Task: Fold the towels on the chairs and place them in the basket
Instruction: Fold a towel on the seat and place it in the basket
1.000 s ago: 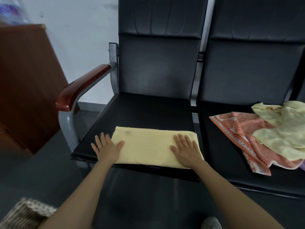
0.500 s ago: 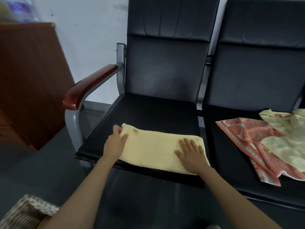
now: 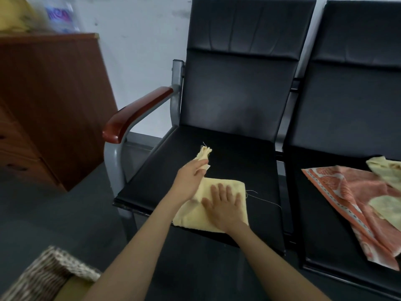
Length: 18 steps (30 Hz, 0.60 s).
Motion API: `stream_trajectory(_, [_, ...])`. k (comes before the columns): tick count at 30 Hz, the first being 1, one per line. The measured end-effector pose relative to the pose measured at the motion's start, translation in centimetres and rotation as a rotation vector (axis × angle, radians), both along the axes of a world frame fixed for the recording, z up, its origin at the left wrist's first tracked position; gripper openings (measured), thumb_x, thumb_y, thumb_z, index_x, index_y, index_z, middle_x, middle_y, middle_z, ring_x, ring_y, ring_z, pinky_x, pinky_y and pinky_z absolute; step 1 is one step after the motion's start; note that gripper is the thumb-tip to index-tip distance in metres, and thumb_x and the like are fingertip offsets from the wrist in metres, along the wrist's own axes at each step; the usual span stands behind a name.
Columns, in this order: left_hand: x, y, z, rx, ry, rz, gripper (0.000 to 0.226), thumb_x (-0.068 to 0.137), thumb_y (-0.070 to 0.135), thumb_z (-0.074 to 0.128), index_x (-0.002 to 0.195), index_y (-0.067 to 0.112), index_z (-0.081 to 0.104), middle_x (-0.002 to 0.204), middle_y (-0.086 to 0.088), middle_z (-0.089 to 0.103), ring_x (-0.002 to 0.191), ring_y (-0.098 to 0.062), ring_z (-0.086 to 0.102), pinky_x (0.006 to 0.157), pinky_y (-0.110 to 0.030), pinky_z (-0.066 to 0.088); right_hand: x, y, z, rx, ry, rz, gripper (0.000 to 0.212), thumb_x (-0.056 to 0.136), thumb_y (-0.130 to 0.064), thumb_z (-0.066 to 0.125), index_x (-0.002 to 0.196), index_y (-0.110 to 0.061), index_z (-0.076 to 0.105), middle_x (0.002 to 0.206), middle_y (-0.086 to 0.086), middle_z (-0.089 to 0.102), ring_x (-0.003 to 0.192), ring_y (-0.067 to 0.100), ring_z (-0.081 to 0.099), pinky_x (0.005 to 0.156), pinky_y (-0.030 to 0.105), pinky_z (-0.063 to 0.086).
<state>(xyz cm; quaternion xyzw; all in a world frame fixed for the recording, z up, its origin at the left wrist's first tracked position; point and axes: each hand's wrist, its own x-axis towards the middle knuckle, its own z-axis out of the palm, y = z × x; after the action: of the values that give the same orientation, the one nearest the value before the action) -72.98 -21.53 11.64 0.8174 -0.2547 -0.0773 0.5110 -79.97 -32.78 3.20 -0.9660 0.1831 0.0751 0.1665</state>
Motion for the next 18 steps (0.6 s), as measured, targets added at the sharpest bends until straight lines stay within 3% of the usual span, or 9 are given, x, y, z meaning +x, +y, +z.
stream_trajectory(1, [-0.4,-0.5,-0.2,0.033,-0.007,-0.03,0.036,0.097,0.008,0.048,0.132,0.014,0.055,0.13,0.008,0.048,0.116,0.0,0.042,0.088,-0.002,0.026,0.1,0.2,0.2,0.095,-0.064,0.013,0.058,0.102,-0.045,0.016,0.153,-0.019,0.01,0.161,0.003,0.001,0.147,0.024,-0.007,0.118,0.048,-0.005])
stream_trajectory(3, [-0.8,-1.4,-1.2,0.099,0.012,-0.082,0.036,0.097,0.012,0.05,0.133,0.015,0.054,0.14,0.003,0.046,0.124,-0.006,0.043,0.096,-0.007,0.028,-0.1,-0.2,1.2,0.45,-0.296,-0.022,0.044,0.102,-0.033,0.027,0.137,-0.013,0.044,0.143,0.01,0.043,0.137,0.027,0.033,0.113,0.044,0.025])
stream_trajectory(4, [-0.9,-1.8,-1.8,0.147,0.018,-0.1,0.036,0.097,0.015,0.051,0.133,0.016,0.053,0.143,0.0,0.045,0.129,-0.01,0.043,0.101,-0.013,0.029,-0.5,-0.7,1.8,0.579,-0.401,-0.083,0.037,0.102,-0.028,0.032,0.123,-0.008,0.056,0.121,0.011,0.058,0.118,0.025,0.051,0.1,0.038,0.039])
stream_trajectory(5, [-1.1,-2.2,-2.1,0.197,0.006,-0.116,0.037,0.098,0.017,0.05,0.134,0.017,0.053,0.145,-0.001,0.043,0.131,-0.014,0.042,0.105,-0.019,0.03,-1.0,-1.4,2.4,0.614,-0.468,-0.151,0.033,0.101,-0.024,0.037,0.112,-0.003,0.06,0.101,0.009,0.062,0.1,0.024,0.057,0.084,0.033,0.044])
stream_trajectory(7, [-1.5,-3.0,-2.5,0.297,-0.037,-0.13,0.039,0.097,0.017,0.049,0.136,0.018,0.051,0.147,-0.001,0.039,0.131,-0.017,0.042,0.108,-0.026,0.031,-2.0,-3.2,2.8,0.426,-0.479,-0.187,0.027,0.098,-0.018,0.043,0.101,-0.001,0.063,0.086,-0.001,0.057,0.087,0.018,0.055,0.07,0.025,0.043])
stream_trajectory(9, [-1.9,-3.6,-2.7,0.38,-0.083,-0.136,0.041,0.097,0.018,0.048,0.138,0.02,0.049,0.149,0.0,0.036,0.129,-0.019,0.043,0.107,-0.031,0.035,-3.2,-5.1,2.5,0.285,-0.408,-0.133,0.023,0.096,-0.018,0.046,0.101,-0.007,0.066,0.092,-0.002,0.058,0.093,0.015,0.054,0.077,0.027,0.046])
stream_trajectory(13, [-3.2,-4.8,-3.2,0.498,-0.128,-0.207,0.042,0.097,0.018,0.045,0.14,0.02,0.045,0.151,-0.002,0.032,0.132,-0.02,0.04,0.106,-0.032,0.036,-5.2,-7.2,1.4,0.226,-0.324,0.062,0.021,0.094,-0.02,0.053,0.109,-0.019,0.067,0.104,-0.008,0.061,0.099,0.009,0.052,0.089,0.024,0.043])
stream_trajectory(18, [-5.2,-5.5,-3.5,0.444,-0.047,-0.323,0.045,0.097,0.025,0.049,0.142,0.019,0.042,0.156,-0.002,0.022,0.139,-0.019,0.03,0.109,-0.029,0.03,-5.4,-7.5,1.5,0.233,-0.293,0.112,0.019,0.094,-0.017,0.05,0.103,-0.015,0.067,0.095,-0.006,0.056,0.093,0.012,0.049,0.085,0.024,0.038])
